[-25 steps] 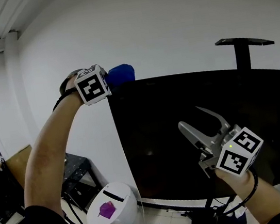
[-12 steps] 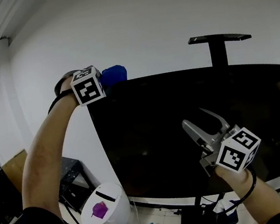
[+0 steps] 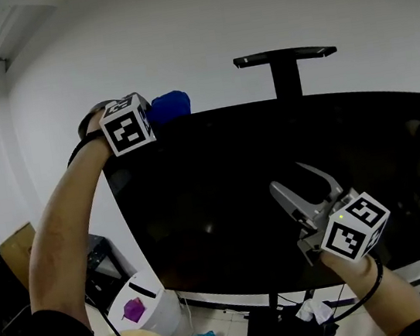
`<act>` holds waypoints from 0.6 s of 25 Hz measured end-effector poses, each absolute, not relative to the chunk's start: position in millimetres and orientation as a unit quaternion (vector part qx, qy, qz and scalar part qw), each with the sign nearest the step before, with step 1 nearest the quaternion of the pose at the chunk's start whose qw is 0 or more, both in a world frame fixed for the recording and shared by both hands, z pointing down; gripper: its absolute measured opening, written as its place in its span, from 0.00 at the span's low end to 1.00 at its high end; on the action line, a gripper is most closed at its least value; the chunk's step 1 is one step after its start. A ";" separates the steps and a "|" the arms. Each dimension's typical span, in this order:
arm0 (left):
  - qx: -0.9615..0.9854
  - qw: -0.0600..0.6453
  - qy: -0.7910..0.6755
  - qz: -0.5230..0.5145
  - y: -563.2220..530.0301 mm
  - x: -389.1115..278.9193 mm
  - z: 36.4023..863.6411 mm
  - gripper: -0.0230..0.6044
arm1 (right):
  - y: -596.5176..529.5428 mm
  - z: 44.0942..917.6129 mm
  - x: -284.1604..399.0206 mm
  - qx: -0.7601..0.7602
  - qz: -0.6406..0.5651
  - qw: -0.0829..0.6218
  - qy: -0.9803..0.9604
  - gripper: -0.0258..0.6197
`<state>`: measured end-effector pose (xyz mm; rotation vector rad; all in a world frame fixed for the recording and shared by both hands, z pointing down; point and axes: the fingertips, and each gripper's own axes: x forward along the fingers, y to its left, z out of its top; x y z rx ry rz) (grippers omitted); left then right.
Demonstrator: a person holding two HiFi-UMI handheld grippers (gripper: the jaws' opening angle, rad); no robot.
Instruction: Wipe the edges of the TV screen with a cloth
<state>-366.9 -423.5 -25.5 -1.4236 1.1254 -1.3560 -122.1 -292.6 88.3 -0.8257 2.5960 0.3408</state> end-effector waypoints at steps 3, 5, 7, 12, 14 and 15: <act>-0.568 0.433 0.441 -0.544 -419.7 -331.2 -24.8 0.24 | -287.9 91.8 -97.3 -0.298 0.122 0.192 0.927 0.44; -0.568 0.443 0.431 -0.543 -417.5 -308.8 -25.3 0.24 | -286.5 93.1 -81.7 -0.306 0.120 0.192 0.925 0.44; -0.571 0.453 0.418 -0.542 -416.0 -288.0 -24.4 0.24 | -286.7 94.3 -68.7 -0.316 0.117 0.194 0.921 0.44; -0.576 0.477 0.384 -0.542 -414.1 -247.6 -23.4 0.24 | -284.6 91.4 -49.1 -0.348 0.126 0.193 0.909 0.44; -0.578 0.490 0.374 -0.535 -414.0 -234.3 -24.5 0.24 | -282.0 92.7 -44.2 -0.360 0.126 0.195 0.904 0.44; -0.578 0.495 0.371 -0.533 -414.3 -229.5 -25.6 0.24 | -280.5 94.3 -42.8 -0.363 0.126 0.195 0.902 0.44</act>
